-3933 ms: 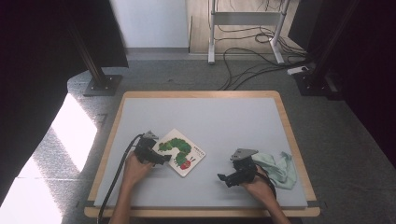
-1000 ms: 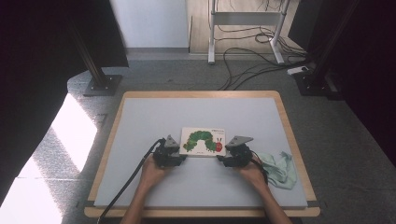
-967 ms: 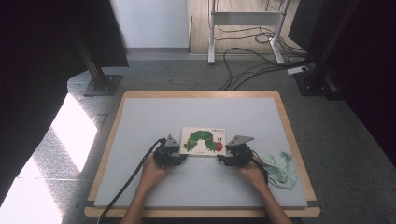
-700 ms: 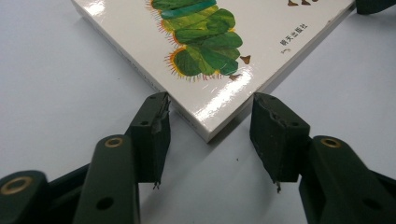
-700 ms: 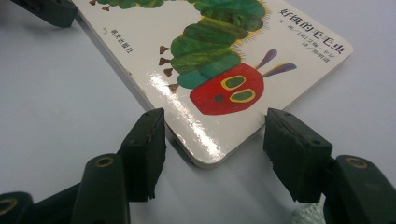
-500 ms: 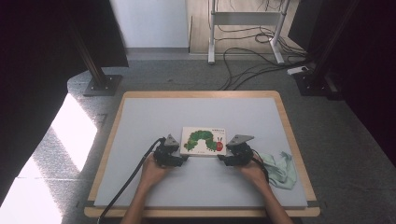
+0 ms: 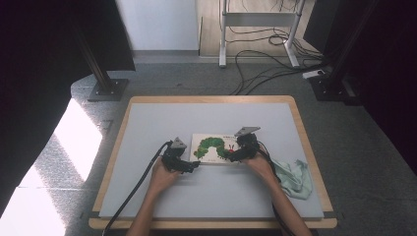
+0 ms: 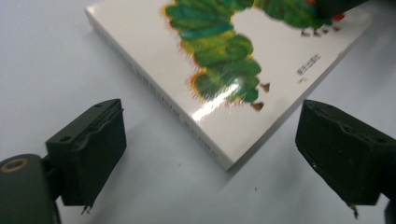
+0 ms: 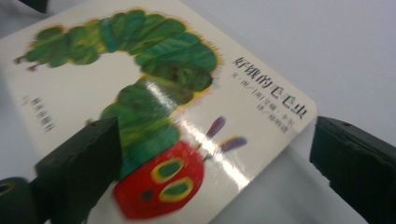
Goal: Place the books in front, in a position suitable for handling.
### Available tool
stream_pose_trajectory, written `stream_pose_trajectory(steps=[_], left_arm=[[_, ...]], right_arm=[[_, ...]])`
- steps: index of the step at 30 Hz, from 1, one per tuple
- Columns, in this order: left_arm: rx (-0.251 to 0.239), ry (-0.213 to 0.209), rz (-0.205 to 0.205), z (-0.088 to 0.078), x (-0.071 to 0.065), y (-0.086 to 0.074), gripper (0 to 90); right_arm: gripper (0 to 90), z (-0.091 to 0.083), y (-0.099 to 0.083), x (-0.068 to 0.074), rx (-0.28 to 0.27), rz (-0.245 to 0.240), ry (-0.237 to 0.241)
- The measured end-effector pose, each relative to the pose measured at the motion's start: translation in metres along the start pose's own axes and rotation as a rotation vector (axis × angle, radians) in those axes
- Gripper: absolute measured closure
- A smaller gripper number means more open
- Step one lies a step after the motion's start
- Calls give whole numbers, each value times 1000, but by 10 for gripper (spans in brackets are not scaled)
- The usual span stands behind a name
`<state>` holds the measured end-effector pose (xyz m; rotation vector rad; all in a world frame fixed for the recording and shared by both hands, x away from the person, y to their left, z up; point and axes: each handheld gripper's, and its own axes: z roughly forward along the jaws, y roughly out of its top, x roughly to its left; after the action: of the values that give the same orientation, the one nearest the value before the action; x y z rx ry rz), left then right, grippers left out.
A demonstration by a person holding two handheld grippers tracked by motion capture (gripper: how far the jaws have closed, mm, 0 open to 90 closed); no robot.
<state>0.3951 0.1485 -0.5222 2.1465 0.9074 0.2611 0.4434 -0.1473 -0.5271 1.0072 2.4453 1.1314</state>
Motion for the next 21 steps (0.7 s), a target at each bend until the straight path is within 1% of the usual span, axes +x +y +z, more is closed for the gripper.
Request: stream_pose_trajectory(steps=[1,3,4,5,6,7,8,9,10,11,12,14,16,17,18,19,20,21], left_arm=[[0,0,0,0,0,0,90],[4,-10,5,1,0,0,106],[12,-15,9,2,-1,0,143],[32,-25,24,4,-3,0,143],[32,-25,24,4,-3,0,144],[60,-8,58,8,-8,1,140],[60,-8,58,8,-8,1,144],[71,7,84,9,-11,2,144],[75,23,90,11,-16,3,143],[75,23,90,11,-16,3,143],[78,34,93,11,-17,2,143],[82,32,84,10,-19,2,144],[84,13,55,7,-21,1,138],[88,-2,52,4,-25,-2,133],[88,-2,52,4,-25,-2,124],[89,-17,48,-2,-32,-8,118],[89,-17,48,-2,-32,-8,115],[90,-28,46,-5,-37,-12,115]], right_arm=[[0,0,0,0,0,0,0],[0,8,5,-6,-2,21,19],[0,13,8,-10,-6,28,28],[0,16,10,-12,-8,32,35],[0,16,10,-12,-8,32,35],[0,20,12,-16,-8,45,60],[0,20,12,-16,-8,45,60],[0,21,12,-17,-4,53,66],[0,22,13,-18,-1,55,74],[0,22,13,-18,-1,55,74],[0,22,12,-18,-2,53,73],[0,21,11,-17,0,48,81],[0,19,9,-14,6,36,92],[0,17,8,-13,6,32,98],[0,17,8,-13,6,32,98],[0,13,4,-7,11,19,110],[0,13,4,-7,11,19,110],[0,12,3,-6,14,11,116]])
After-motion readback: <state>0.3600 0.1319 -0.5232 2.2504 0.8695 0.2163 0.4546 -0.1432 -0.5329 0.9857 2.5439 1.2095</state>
